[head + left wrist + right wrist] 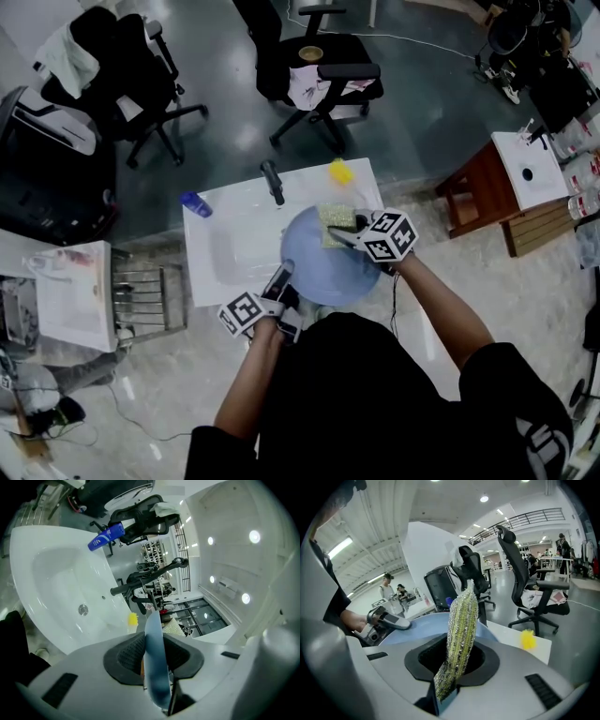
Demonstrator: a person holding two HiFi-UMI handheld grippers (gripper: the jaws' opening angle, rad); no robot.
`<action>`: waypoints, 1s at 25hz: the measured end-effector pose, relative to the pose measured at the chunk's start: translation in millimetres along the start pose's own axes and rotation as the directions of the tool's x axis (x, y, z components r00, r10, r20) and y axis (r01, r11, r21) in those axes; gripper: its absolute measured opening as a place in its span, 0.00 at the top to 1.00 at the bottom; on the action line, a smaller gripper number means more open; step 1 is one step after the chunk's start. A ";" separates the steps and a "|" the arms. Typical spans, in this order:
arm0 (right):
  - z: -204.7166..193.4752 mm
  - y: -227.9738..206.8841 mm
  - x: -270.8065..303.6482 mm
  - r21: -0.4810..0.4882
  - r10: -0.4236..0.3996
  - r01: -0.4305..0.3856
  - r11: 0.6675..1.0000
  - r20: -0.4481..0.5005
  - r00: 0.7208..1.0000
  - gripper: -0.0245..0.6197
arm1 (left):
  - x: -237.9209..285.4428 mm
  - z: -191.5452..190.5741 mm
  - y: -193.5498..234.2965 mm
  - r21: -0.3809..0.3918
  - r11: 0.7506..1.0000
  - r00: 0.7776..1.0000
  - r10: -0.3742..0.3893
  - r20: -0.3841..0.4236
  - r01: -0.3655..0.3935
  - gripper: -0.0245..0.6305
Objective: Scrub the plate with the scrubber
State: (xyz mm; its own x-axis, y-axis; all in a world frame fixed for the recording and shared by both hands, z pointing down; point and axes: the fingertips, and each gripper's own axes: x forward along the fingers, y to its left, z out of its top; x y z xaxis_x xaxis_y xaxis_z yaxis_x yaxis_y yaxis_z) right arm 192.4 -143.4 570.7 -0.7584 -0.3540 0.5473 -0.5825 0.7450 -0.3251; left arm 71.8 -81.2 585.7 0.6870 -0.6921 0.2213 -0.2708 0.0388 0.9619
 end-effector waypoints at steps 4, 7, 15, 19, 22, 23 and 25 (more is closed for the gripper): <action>1.5 -6.9 -2.0 -0.027 -0.054 0.054 0.998 -0.015 0.998 0.87 | -0.6 -3.6 -0.7 -0.011 1.000 1.000 -0.001 -0.006 0.001 0.81; 4.7 -9.4 -2.6 -0.064 -0.094 0.092 0.994 -0.027 0.995 0.87 | -2.6 -2.8 0.3 -0.026 1.000 1.000 0.007 0.000 -0.007 0.81; 13.1 -18.6 -5.7 -0.134 -0.156 0.148 0.980 -0.051 0.987 0.87 | -10.2 3.7 5.5 -0.036 0.999 1.000 0.010 0.009 -0.010 0.82; 7.3 -23.0 -6.9 -0.089 -0.140 0.134 0.987 -0.059 0.988 0.87 | -12.2 5.2 7.9 -0.043 0.999 1.000 0.015 0.013 -0.015 0.81; 0.7 -19.9 -7.9 -0.062 -0.121 0.117 0.991 -0.062 0.991 0.87 | -14.5 3.3 11.5 -0.058 0.998 0.999 0.031 0.020 -0.030 0.81; -1.7 -18.3 -8.2 -0.059 -0.115 0.111 0.992 -0.065 0.991 0.87 | -15.1 2.6 13.1 -0.063 0.997 0.999 0.036 0.022 -0.034 0.81; -7.4 -14.1 -8.6 -0.050 -0.102 0.099 0.994 -0.071 0.992 0.87 | -16.7 1.9 17.2 -0.068 0.997 0.999 0.045 0.026 -0.043 0.81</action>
State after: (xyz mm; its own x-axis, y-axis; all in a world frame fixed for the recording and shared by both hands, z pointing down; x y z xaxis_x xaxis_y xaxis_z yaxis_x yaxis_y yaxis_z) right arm 209.3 -146.7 576.3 -0.6722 -0.3871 0.6311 -0.6390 0.7339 -0.2305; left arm 54.4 -70.4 598.3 0.6567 -0.7079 0.2599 -0.2536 0.1173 0.9602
